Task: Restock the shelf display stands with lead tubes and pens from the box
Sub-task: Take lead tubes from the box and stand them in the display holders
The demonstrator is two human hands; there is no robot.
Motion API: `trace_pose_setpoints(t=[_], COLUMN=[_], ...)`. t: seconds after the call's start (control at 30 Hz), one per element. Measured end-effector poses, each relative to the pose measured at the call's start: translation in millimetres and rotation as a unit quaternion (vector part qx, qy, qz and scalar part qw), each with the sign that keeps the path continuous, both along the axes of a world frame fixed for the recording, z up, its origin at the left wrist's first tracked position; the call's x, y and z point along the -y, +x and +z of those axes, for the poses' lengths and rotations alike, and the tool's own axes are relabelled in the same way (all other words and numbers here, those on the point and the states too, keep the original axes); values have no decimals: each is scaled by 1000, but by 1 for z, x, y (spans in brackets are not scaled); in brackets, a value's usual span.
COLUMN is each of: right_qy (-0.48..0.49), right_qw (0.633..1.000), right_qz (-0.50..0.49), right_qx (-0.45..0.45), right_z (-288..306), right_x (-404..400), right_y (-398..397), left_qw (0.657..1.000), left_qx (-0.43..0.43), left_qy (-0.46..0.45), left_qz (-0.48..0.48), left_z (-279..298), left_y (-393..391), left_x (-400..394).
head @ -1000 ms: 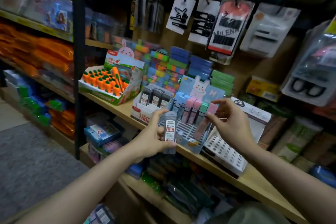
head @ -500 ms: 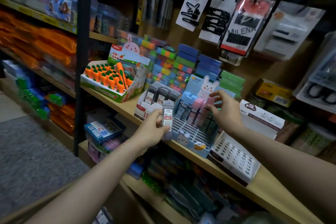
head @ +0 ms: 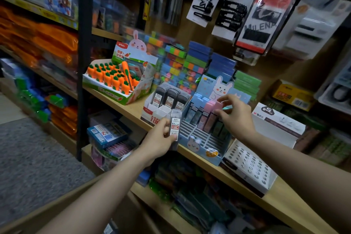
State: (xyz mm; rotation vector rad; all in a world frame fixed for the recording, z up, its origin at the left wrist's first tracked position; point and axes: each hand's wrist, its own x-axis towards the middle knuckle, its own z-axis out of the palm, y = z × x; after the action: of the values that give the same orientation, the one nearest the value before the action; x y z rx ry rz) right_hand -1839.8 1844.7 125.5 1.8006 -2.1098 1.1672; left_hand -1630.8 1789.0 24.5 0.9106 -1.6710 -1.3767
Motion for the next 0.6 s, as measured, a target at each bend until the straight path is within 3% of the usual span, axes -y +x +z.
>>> trace_pose_setpoints(t=[0.33,0.5,0.6], right_qy=[9,28,-15], right_qw=[997,992,990], right_qz=[-41,-39,-23], right_qx=[-72,-117,-139], right_z=[-20,-3,13], right_x=[6,8,10], right_y=[-4,-4,-1], left_qw=[1000,1000,1000], left_qx=[1,-11,-3], left_qy=[4,12,13], left_qz=[-5,-17,-26], left_z=[1,4,4], left_y=[2,3,5], left_x=[-3,-4,-4])
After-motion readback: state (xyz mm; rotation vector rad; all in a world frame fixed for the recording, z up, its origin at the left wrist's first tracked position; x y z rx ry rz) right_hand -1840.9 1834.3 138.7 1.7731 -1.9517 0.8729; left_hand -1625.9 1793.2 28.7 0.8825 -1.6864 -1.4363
